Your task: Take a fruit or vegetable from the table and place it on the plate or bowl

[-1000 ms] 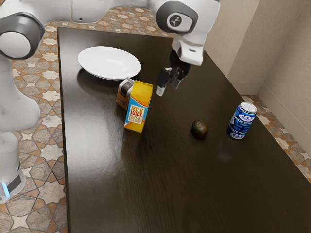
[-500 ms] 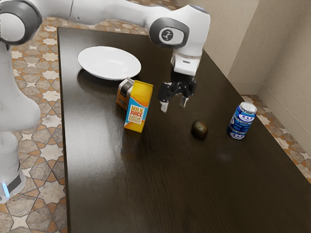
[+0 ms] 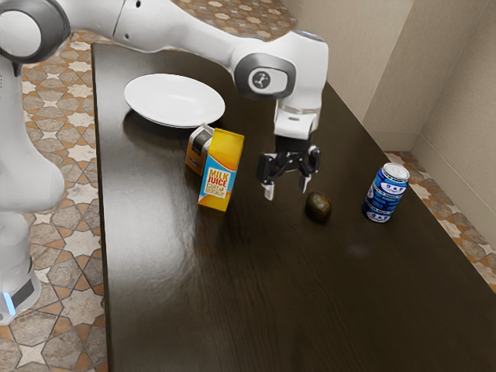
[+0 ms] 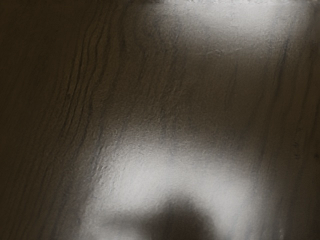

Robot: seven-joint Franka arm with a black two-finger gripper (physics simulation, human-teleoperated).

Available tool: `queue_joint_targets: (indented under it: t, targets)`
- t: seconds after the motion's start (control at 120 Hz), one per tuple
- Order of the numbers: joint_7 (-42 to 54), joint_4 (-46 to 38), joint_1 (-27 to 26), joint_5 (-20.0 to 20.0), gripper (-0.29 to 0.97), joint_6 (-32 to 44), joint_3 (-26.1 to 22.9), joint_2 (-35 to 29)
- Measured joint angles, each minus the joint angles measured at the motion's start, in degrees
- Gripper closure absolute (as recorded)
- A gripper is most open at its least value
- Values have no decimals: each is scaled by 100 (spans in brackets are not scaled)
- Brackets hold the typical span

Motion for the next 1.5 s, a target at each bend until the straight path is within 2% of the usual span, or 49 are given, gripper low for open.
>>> queue_joint_targets:
  t: [0.05, 0.192, 0.35, 0.458, 0.583, 0.725, 1.075, 1.5]
  targets:
    - [26, 40, -468, 0, 2, -70, 426, -157]
    - [90, 133, -1141, 110, 2, -179, 982, -664]
    - [149, 372, -1377, 218, 2, -212, 1220, -790]
    - [209, 593, -1687, 320, 2, -210, 1594, -1024]
    - [271, 833, -1889, 630, 2, -128, 1728, -1362]
    - [325, 936, -1975, 803, 2, 42, 1889, -1440]
    - [418, 885, -2301, 904, 2, 420, 2342, -1753]
    - [479, 922, -2468, 1168, 2, 864, 2496, -2147]
